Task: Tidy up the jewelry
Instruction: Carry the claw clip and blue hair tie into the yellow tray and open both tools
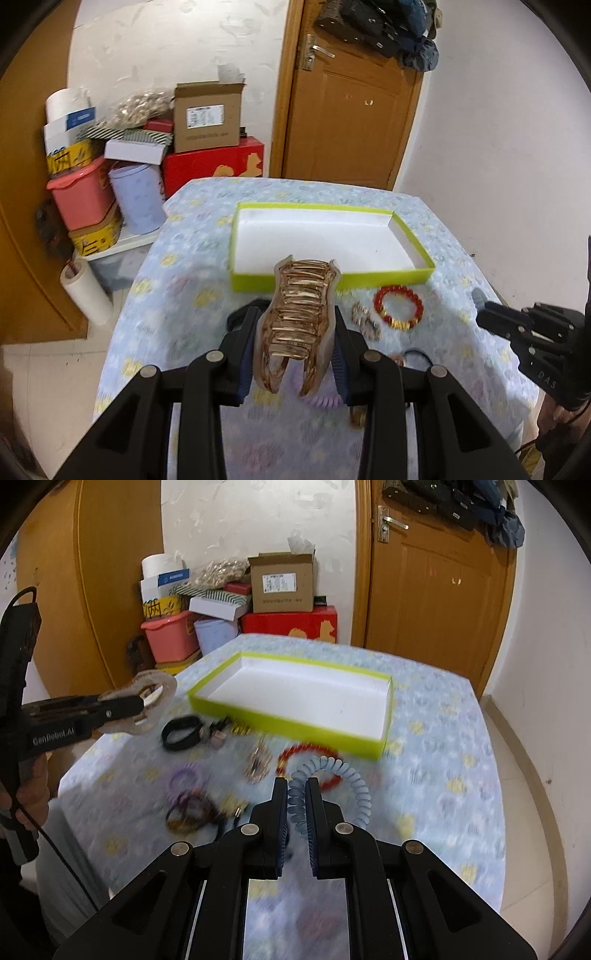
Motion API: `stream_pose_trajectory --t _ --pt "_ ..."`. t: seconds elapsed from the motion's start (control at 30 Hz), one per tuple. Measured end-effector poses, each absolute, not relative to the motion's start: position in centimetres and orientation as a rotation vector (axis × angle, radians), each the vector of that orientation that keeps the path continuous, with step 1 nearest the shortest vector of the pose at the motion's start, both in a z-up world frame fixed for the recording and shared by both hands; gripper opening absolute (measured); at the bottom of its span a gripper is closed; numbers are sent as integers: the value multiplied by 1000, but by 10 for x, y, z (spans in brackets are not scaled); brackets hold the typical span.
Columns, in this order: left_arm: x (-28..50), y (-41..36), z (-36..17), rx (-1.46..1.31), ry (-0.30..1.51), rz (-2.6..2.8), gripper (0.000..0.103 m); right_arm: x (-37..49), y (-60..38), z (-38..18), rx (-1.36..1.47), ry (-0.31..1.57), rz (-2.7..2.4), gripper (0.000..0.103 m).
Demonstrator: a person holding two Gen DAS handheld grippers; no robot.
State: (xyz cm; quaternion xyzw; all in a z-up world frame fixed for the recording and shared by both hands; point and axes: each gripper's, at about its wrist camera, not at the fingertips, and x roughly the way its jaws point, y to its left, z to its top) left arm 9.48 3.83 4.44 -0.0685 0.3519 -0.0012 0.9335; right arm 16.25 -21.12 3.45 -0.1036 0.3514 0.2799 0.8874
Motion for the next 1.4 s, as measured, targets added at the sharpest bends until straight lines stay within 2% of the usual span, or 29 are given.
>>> stream_pose_trajectory --t 0.37,0.73,1.27,1.3,1.4 --pt "176 48 47 -116 727 -3 37 252 -186 39 -225 736 588 10" --pt "261 67 9 -107 822 39 37 347 -160 1 -226 853 578 10" --pt "292 70 -15 -75 873 95 37 393 -152 -36 -298 933 489 10" --pt "293 70 -15 -75 873 96 37 393 -152 -36 -300 933 487 11" --pt "292 71 -14 -84 877 80 37 390 -153 -33 -300 926 487 25"
